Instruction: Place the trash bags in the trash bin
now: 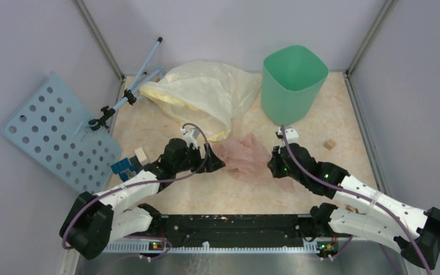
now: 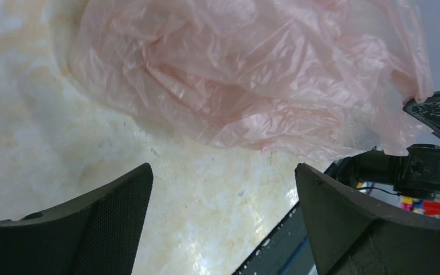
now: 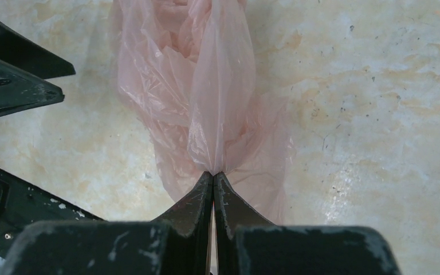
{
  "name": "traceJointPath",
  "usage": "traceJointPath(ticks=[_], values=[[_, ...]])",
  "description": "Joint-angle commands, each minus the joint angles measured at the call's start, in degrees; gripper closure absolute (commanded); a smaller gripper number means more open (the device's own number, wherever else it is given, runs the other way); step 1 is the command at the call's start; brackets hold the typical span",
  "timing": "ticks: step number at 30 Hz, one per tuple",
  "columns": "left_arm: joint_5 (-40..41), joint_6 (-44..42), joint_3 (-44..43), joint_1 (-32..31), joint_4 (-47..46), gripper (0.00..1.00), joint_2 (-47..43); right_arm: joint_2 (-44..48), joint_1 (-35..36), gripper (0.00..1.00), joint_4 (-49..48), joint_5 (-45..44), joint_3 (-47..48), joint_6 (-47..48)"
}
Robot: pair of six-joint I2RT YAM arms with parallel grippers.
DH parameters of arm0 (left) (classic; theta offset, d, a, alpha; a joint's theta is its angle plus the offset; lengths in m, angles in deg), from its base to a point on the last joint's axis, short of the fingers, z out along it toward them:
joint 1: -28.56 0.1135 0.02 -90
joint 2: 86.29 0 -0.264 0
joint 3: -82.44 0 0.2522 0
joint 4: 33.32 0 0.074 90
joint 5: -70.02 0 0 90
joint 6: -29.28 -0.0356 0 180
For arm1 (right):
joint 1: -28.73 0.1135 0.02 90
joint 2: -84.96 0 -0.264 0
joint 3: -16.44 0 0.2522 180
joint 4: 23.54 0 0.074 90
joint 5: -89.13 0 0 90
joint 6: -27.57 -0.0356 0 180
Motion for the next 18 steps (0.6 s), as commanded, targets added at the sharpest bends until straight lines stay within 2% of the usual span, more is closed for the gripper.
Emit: traceJointPath(ticks=[1,3,5,13,16,18], values=[[-2.2,17.5,6.5,0.2,-12.0,0.01,2.5,0.2,0.6,1.00,-2.3,1.0,-0.5,-0.9],[-1.2,26.0,12.5,0.1,-23.1,0.01,2.5,0.2,0.6,1.00,-2.5,0.9,-0.5,-1.2],[1.2,31.4,16.5,0.1,-30.4,0.02,2.7,0.3,0.5,1.00,-2.9,1.0,-0.7,-1.4],[5.5,36.2,17.0,0.1,-32.7,0.08,4.3,0.3,0.5,1.00,-4.3,1.9,-1.8,-1.8],[5.8,37.8,16.6,0.1,-33.5,0.16,5.8,0.3,0.5,1.00,-4.6,1.9,-1.9,-1.8],[5.7,38.3,16.1,0.2,-33.8,0.17,7.2,0.1,0.6,1.00,-4.8,2.1,-1.9,-1.8]])
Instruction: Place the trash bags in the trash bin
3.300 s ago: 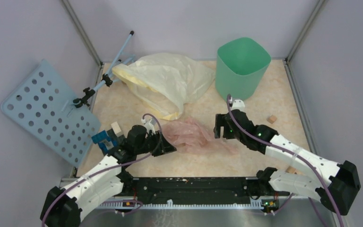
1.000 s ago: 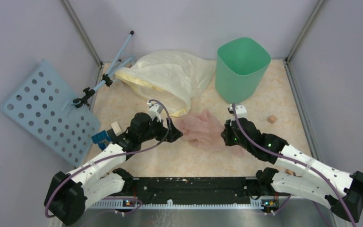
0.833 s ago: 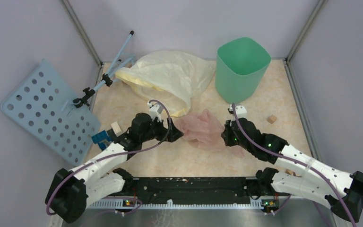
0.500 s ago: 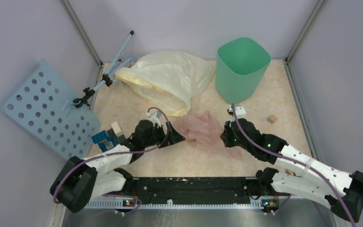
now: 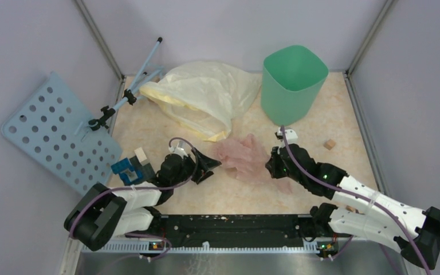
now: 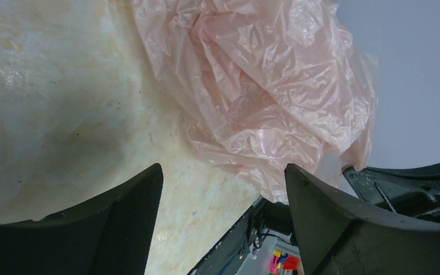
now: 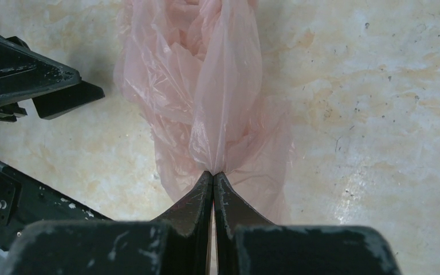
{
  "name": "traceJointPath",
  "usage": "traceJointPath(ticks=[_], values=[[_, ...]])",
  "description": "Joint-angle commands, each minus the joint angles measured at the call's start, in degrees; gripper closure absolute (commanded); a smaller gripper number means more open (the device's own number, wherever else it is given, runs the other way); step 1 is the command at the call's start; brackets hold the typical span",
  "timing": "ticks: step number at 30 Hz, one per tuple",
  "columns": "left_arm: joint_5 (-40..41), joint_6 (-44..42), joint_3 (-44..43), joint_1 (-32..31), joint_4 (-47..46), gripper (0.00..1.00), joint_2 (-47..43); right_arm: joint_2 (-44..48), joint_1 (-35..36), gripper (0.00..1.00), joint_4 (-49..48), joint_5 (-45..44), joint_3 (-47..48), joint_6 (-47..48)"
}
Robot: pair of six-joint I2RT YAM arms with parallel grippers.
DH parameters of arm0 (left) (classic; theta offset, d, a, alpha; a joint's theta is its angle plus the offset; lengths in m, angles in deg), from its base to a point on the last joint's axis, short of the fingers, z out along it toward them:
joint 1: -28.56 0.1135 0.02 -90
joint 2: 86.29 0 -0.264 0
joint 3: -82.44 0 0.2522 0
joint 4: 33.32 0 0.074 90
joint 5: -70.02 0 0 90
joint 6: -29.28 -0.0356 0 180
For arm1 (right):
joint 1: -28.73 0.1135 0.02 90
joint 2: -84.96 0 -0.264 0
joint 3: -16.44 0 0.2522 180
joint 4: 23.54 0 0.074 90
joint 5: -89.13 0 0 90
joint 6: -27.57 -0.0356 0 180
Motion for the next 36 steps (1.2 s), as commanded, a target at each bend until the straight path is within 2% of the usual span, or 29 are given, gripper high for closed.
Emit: traceJointPath(ticks=[1,8,12,14,18,19,23,28,32,36], values=[[1.1,3.3,-1.2,0.2,-5.2,0.18,2.8,0.1,0.6,1.00,-2.4,0.7,-0.4,-0.6],[0.2,5.7,-2.7,-0.4,-11.9,0.18,10.6,-0.6,0.5,1.00,-3.5,2.1,-0.6,-0.5],[1.0,8.1,-2.5,-1.5,-20.2,0.26,16.2,-0.6,0.5,1.00,-3.1,2.6,-1.0,-0.8],[1.0,7.8,-3.2,-1.6,-23.1,0.42,18.8,-0.5,0.6,1.00,-3.0,2.9,-1.3,-1.2],[0.0,6.6,-1.3,1.3,-31.3,0.91,22.2,0.1,0.6,1.00,0.0,1.5,-1.3,-2.8],[-1.7,5.7,-0.5,3.2,-33.0,1.00,22.4,0.3,0.5,1.00,2.7,-1.0,-0.6,-4.4],[-8.7,2.0,0.3,10.9,-30.7,1.00,21.2,3.4,0.5,1.00,14.0,-12.8,1.3,-12.2],[-12.0,-3.0,0.3,13.8,-24.0,1.00,14.4,11.8,0.5,1.00,15.3,-18.2,0.3,-17.1],[-13.5,-11.1,-3.6,13.9,-8.8,1.00,6.0,18.8,0.6,1.00,12.9,-17.8,-1.6,-15.1],[-10.0,-17.3,-6.3,14.0,5.5,1.00,-3.7,22.6,0.5,0.93,12.4,-17.3,-1.6,-13.7]])
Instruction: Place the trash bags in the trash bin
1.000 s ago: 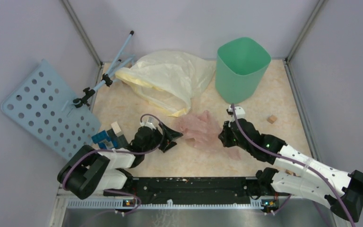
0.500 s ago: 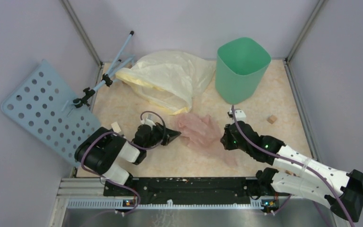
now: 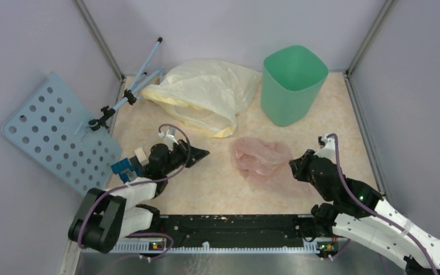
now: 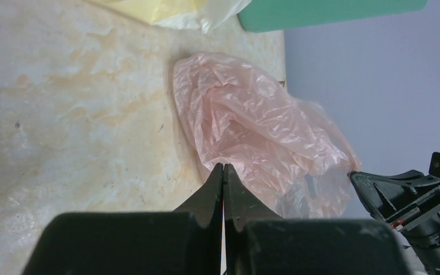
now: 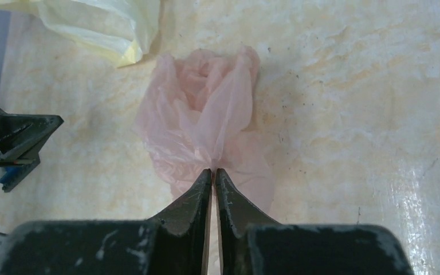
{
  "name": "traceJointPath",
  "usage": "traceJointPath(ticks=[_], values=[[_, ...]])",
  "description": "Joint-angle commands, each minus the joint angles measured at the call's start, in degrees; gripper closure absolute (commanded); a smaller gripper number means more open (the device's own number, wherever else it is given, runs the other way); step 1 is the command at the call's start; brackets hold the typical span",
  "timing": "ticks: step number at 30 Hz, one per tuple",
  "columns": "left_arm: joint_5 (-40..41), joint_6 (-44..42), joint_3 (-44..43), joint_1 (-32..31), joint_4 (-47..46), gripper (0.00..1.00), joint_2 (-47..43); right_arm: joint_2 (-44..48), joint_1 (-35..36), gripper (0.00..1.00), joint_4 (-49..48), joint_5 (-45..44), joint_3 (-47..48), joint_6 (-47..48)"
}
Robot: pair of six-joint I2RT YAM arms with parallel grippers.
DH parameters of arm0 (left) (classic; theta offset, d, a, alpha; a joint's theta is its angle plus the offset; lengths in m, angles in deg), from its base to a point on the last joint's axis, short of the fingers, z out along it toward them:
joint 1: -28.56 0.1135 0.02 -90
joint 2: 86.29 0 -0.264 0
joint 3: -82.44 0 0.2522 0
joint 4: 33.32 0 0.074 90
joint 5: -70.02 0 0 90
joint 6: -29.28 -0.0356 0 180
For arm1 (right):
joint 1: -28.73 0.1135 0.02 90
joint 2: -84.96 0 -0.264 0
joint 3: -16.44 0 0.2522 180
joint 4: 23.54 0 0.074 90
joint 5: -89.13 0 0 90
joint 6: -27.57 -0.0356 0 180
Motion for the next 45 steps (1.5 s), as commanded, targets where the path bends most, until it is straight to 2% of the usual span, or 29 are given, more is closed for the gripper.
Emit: traceJointPath(ticks=[1,4,6,8,10,14,16,20,23,29,32,36,42,45], values=[[1.5,-10.2,-4.0,0.4,16.6,1.00,-9.9,2.4,0.5,0.92,-1.7,-0.2,0.2,1.5],[-0.5,-11.8,-4.7,0.2,19.6,0.95,-13.9,0.8,0.5,0.92,-4.9,4.4,0.2,3.2],[-4.3,-13.3,-5.3,-0.2,19.6,0.90,-14.9,-1.5,0.5,0.98,-6.7,7.3,0.6,2.9],[-8.5,-16.8,-7.1,-1.2,20.8,0.79,-14.9,-4.3,0.5,1.00,-8.7,9.8,1.2,2.6],[-9.1,-20.6,-9.1,-3.2,24.6,0.69,-15.6,-6.7,0.5,1.00,-9.8,11.0,2.1,1.9],[-4.6,-27.8,-13.0,-11.1,31.0,0.58,-18.4,-9.7,0.5,1.00,-11.5,10.1,3.4,-1.5],[1.3,-31.7,-15.2,-16.5,34.6,0.53,-19.8,-10.4,0.5,1.00,-13.8,8.6,3.4,-5.9],[6.1,-36.7,-15.8,-23.5,35.2,0.26,-23.6,-12.0,0.5,1.00,-20.9,6.9,3.1,-14.2],[10.6,-39.3,-15.9,-28.0,34.7,0.17,-25.5,-14.9,0.5,1.00,-25.9,8.8,3.1,-16.1],[12.5,-43.4,-21.3,-33.6,37.3,0.11,-22.1,-22.4,0.5,1.00,-26.6,12.1,6.6,-22.3],[11.8,-42.1,-23.8,-36.2,37.1,0.02,-19.5,-26.0,0.5,1.00,-25.8,13.5,8.6,-25.2],[14.8,-40.9,-25.1,-39.7,37.7,0.01,-18.0,-31.2,0.6,1.00,-24.3,15.5,12.1,-26.1],[20.3,-40.3,-26.7,-42.6,41.7,0.01,-15.6,-33.9,1.1,1.00,-27.7,16.4,12.0,-26.4],[22.6,-40.0,-27.2,-43.2,42.9,0.10,-15.0,-34.3,1.1,1.00,-28.1,16.4,12.1,-26.2]])
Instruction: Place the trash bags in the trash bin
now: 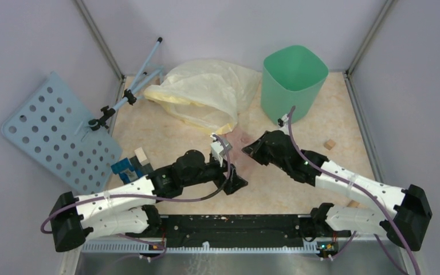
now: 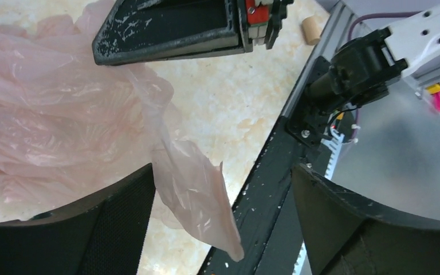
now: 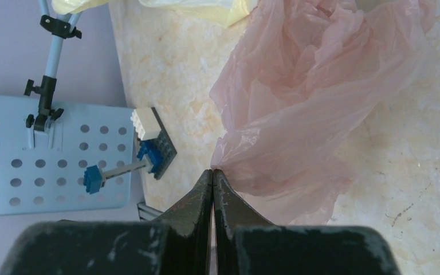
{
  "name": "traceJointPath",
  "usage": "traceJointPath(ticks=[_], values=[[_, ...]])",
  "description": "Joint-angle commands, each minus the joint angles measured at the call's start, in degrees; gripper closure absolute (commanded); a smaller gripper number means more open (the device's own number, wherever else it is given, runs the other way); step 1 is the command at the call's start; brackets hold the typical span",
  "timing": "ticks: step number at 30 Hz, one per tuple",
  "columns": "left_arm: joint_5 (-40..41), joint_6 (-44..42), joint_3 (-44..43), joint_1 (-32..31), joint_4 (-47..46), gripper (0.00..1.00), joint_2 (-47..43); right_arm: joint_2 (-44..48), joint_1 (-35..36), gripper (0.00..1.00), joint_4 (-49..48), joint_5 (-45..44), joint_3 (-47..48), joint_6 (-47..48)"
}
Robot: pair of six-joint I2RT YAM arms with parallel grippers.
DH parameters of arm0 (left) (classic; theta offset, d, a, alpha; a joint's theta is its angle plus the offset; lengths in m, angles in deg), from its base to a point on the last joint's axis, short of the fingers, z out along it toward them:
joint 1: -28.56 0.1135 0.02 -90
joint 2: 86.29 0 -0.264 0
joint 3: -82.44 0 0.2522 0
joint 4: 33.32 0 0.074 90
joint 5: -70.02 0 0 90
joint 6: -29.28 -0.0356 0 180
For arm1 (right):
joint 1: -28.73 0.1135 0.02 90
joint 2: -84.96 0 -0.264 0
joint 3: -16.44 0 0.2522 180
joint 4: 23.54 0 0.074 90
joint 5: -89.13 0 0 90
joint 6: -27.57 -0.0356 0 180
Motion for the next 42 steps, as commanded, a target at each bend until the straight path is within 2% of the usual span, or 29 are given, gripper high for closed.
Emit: traceJointPath(ticks=[1,2,3,7,8,9,11,12,16,18,23,29,30,34,37,42], values=[[6.1,0.7,-3.0,-1.0,2.2,0.14,0.7,-0.3,0.7,1.00,-2.8,0.5,2.4,-0.6],[7.8,1.2,-3.4,-1.0,4.7,0.21,0.8,-0.1,0.8,1.00,-2.9,0.6,2.4,-0.5],[10.5,1.7,-3.9,-1.0,6.2,0.33,1.0,0.0,0.8,1.00,-2.9,0.6,2.3,-0.4],[14.5,2.6,-7.0,-0.9,11.8,0.88,1.6,1.4,0.8,1.00,-2.9,0.3,2.5,4.8],[16.0,2.5,-7.6,-0.9,13.3,0.98,1.1,2.3,0.7,1.00,-3.5,0.1,2.6,8.2],[18.4,2.4,-8.1,-0.9,14.6,1.00,0.3,3.4,0.8,1.00,-4.1,-0.5,2.5,12.8],[21.5,1.7,-9.2,-0.9,16.4,1.00,-2.0,6.5,0.8,0.98,-4.1,-2.8,1.7,21.3],[22.7,1.0,-9.7,-0.9,16.6,1.00,-3.3,8.2,0.8,0.92,-4.3,-3.9,0.8,24.8],[27.2,-1.2,-14.4,-0.9,20.3,1.00,-6.4,16.9,0.6,0.57,-1.4,-4.5,-3.0,36.0],[28.5,-1.9,-17.5,-0.9,23.2,1.00,-5.7,20.1,0.5,0.48,1.6,-6.5,-4.2,36.9],[27.7,-3.2,-21.2,-0.8,23.0,1.00,-4.8,25.9,0.4,0.46,3.3,-7.5,-10.3,35.9],[25.7,-5.3,-24.8,-0.8,22.0,1.00,-4.2,29.6,0.3,0.25,-7.9,-0.1,-21.1,37.8],[25.4,-5.6,-25.3,-0.8,22.1,1.00,-4.1,29.6,0.3,0.24,-10.4,1.0,-22.1,38.1],[25.2,-6.1,-26.3,-0.8,22.4,1.00,-4.5,27.0,0.0,0.23,-14.4,0.3,-22.5,38.2],[25.3,-5.6,-26.2,-0.8,22.7,1.00,-4.8,23.4,-0.2,0.27,-16.7,-1.9,-21.3,37.3],[25.0,-5.4,-25.5,-0.8,22.5,1.00,-5.3,16.4,-0.5,0.27,-24.7,-0.3,-19.6,37.7]])
